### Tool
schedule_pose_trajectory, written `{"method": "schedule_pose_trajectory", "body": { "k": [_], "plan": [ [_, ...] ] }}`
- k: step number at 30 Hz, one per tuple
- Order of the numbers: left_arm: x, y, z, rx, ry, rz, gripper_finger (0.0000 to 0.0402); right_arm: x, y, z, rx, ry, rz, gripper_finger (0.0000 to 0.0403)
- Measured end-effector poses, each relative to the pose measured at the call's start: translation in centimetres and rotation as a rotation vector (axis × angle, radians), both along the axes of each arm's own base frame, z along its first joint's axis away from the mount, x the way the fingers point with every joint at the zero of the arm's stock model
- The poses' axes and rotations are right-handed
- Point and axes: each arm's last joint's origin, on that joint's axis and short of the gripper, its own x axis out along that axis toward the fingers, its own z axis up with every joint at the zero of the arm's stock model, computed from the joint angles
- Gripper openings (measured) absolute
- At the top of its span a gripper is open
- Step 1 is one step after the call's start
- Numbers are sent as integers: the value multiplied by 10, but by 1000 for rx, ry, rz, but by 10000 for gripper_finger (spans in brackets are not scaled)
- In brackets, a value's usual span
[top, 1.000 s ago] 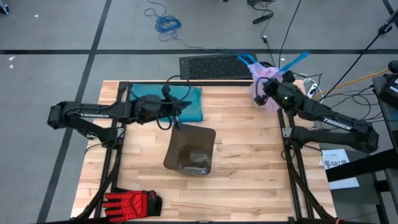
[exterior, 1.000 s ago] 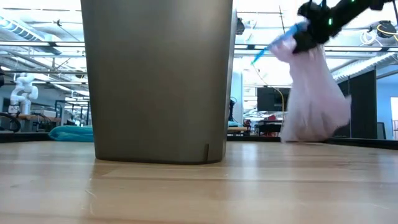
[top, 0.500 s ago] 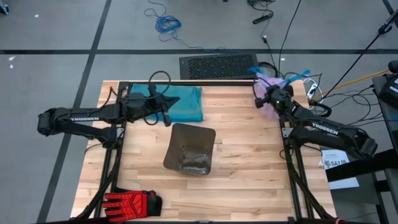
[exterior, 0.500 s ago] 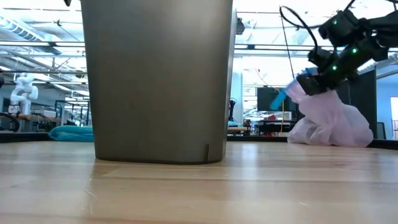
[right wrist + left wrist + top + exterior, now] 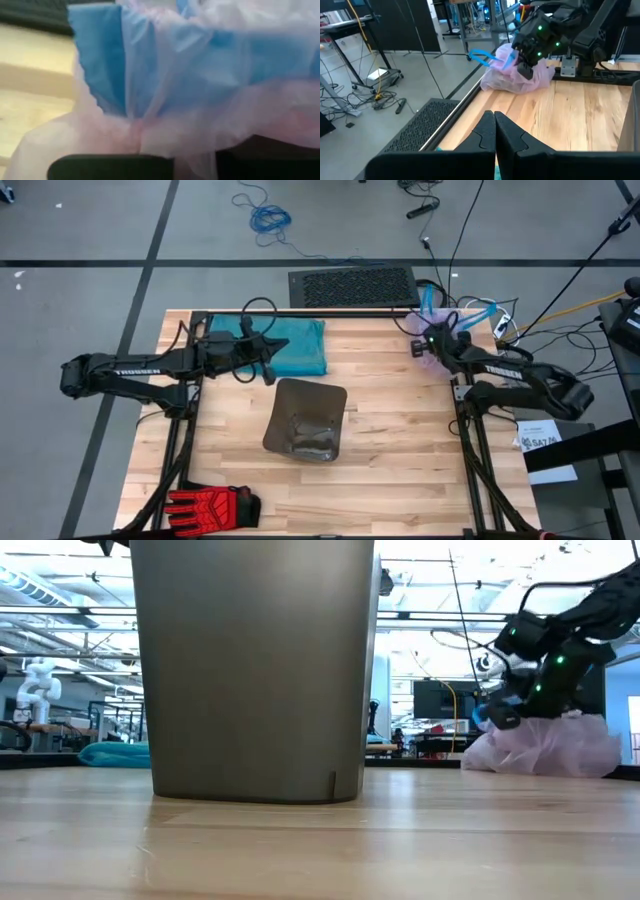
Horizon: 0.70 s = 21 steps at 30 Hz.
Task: Place trash/remove bag and relplace
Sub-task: Remove the trash bag from the trash bin and put it on the top right of the table
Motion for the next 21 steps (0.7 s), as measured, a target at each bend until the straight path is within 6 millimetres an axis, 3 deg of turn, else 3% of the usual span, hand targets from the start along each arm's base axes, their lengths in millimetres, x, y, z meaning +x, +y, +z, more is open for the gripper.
{"method": "schedule_pose_trajectory", "body": {
  "k": [7, 16, 21],
  "plan": [
    [0, 0, -1, -1, 9, 2, 0, 13, -9, -18, 76, -42, 21, 0],
    [0, 0, -1, 1, 10, 3, 0, 16, -6, -14, 76, -66, 51, 0],
    [0, 0, -1, 1, 10, 3, 0, 27, -4, -2, 39, -67, 144, 0]
  ]
}}
